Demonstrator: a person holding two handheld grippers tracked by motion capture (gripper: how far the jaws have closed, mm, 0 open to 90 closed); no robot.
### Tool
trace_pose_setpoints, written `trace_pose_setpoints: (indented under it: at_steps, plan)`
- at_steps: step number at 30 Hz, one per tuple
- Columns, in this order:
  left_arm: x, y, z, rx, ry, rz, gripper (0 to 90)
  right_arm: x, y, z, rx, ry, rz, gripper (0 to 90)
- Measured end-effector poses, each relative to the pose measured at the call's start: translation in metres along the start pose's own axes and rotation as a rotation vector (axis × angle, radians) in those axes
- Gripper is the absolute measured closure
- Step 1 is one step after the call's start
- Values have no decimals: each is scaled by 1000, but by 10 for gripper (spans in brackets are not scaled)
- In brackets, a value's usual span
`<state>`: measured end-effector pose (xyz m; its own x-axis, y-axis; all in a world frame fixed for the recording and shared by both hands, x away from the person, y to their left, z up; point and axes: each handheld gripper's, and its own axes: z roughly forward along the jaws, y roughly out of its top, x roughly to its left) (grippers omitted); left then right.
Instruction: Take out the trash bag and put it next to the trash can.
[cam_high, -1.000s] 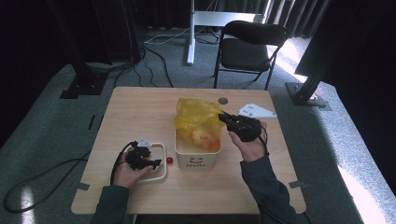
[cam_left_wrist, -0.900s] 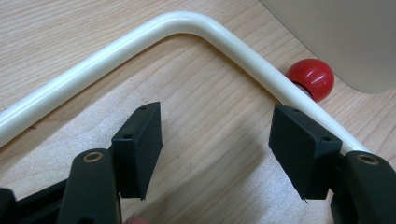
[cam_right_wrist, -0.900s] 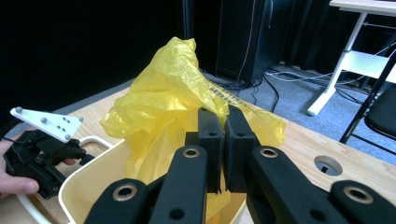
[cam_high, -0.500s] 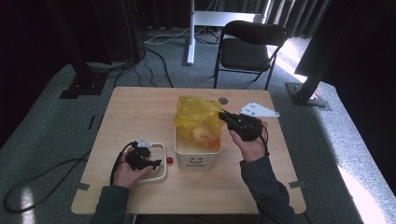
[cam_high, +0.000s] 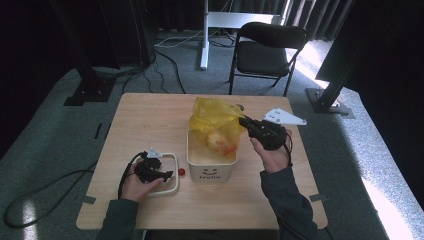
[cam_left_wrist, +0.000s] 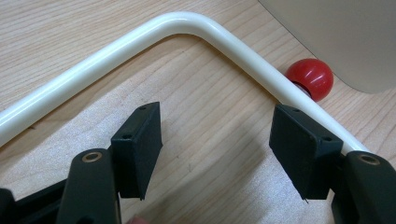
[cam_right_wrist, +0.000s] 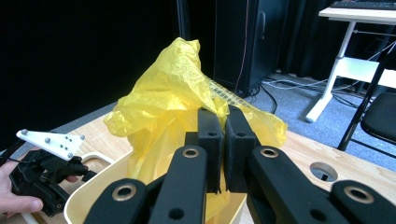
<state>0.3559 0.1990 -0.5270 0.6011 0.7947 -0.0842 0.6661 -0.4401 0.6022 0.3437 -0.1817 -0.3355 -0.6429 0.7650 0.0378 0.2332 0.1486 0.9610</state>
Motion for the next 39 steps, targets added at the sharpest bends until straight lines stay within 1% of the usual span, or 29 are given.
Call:
trace_pose_setpoints:
  at_steps: [14,31,39]
  plan:
    - [0,0,0,-4,0,0,349,-4,7,-9,-18,-16,-2,874]
    - [0,-1,0,-10,-2,-1,348,4,17,-9,-47,-7,-13,874]
    - [0,-1,1,-11,-2,-2,348,7,22,-14,-63,-11,-18,873]
